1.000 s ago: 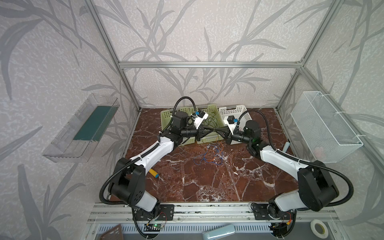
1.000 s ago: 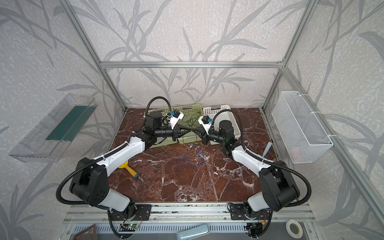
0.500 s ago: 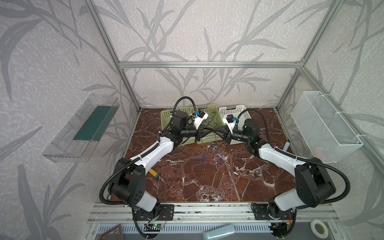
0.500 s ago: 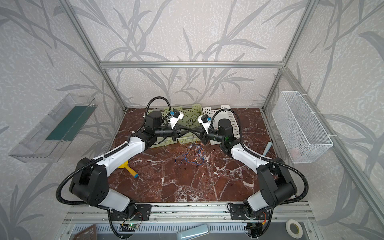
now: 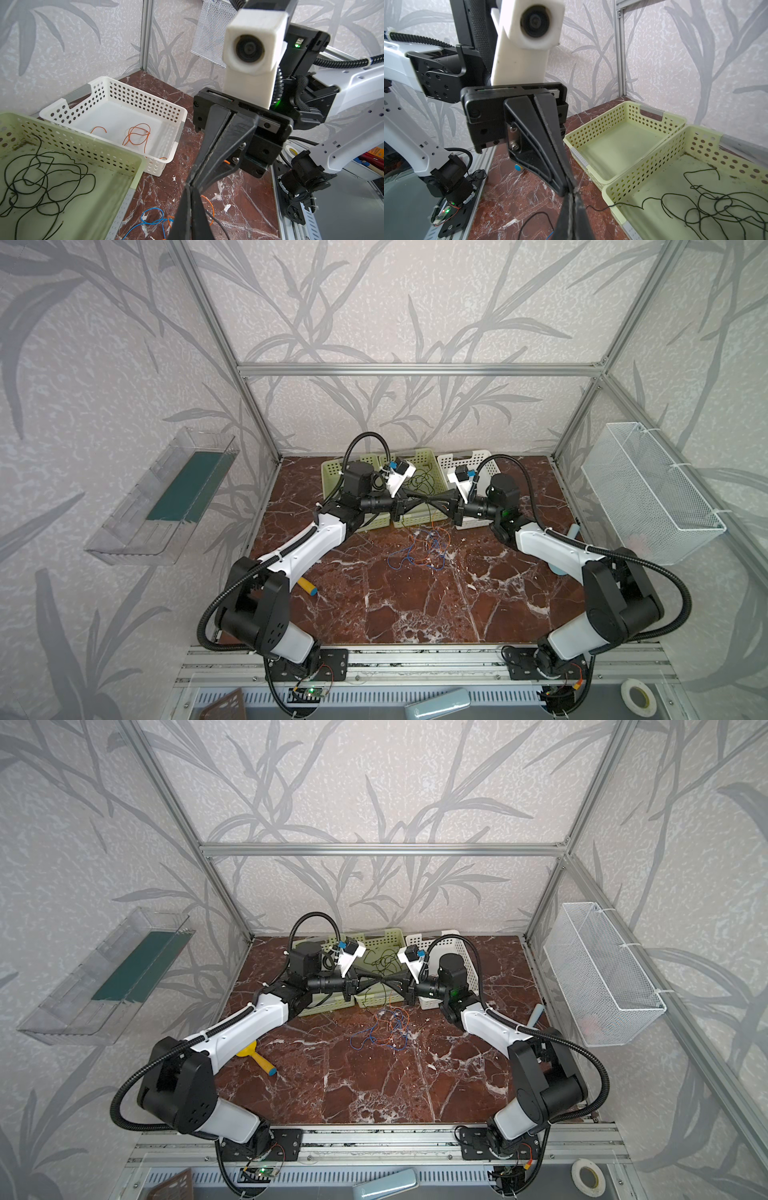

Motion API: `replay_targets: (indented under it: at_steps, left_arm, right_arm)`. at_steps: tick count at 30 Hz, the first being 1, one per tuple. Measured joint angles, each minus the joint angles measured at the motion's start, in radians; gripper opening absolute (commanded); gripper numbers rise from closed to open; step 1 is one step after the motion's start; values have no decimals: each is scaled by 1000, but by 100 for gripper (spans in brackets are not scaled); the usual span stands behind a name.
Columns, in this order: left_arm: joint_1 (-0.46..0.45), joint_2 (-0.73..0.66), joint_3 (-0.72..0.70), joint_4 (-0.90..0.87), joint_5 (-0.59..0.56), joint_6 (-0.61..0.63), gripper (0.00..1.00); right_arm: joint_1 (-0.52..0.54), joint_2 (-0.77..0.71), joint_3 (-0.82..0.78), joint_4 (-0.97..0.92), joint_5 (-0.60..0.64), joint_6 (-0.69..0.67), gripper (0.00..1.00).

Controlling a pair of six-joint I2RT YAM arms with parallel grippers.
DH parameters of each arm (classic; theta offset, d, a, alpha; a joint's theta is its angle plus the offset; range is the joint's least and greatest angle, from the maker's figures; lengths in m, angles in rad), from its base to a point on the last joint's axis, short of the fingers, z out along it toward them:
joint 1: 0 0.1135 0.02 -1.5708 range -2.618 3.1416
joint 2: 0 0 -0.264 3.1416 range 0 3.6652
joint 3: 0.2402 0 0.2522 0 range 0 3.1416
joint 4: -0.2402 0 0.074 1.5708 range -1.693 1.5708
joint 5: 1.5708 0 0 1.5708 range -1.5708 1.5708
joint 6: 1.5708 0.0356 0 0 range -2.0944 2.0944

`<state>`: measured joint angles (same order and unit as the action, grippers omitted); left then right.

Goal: Untangle and sort cables by color
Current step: Straighten the cable.

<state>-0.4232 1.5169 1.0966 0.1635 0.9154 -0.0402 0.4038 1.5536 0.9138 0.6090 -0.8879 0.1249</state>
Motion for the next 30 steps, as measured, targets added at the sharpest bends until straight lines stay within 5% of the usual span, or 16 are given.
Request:
replay_targets:
  at_steps: [13, 17, 22, 30]
  left_arm:
    - [-6, -6, 0, -31, 13, 4, 0]
    - [-6, -6, 0, -15, 13, -5, 0]
    - [-5, 3, 0, 14, 17, -12, 0]
    - [-5, 9, 0, -4, 30, 53, 0]
  right_arm:
    - [26, -167, -25, -234, 732, -270, 3]
    - [22, -167, -34, -249, 596, -312, 32]
    - [26, -167, -39, -242, 376, -290, 40]
    - [-11, -161, -52, -189, 125, -208, 40]
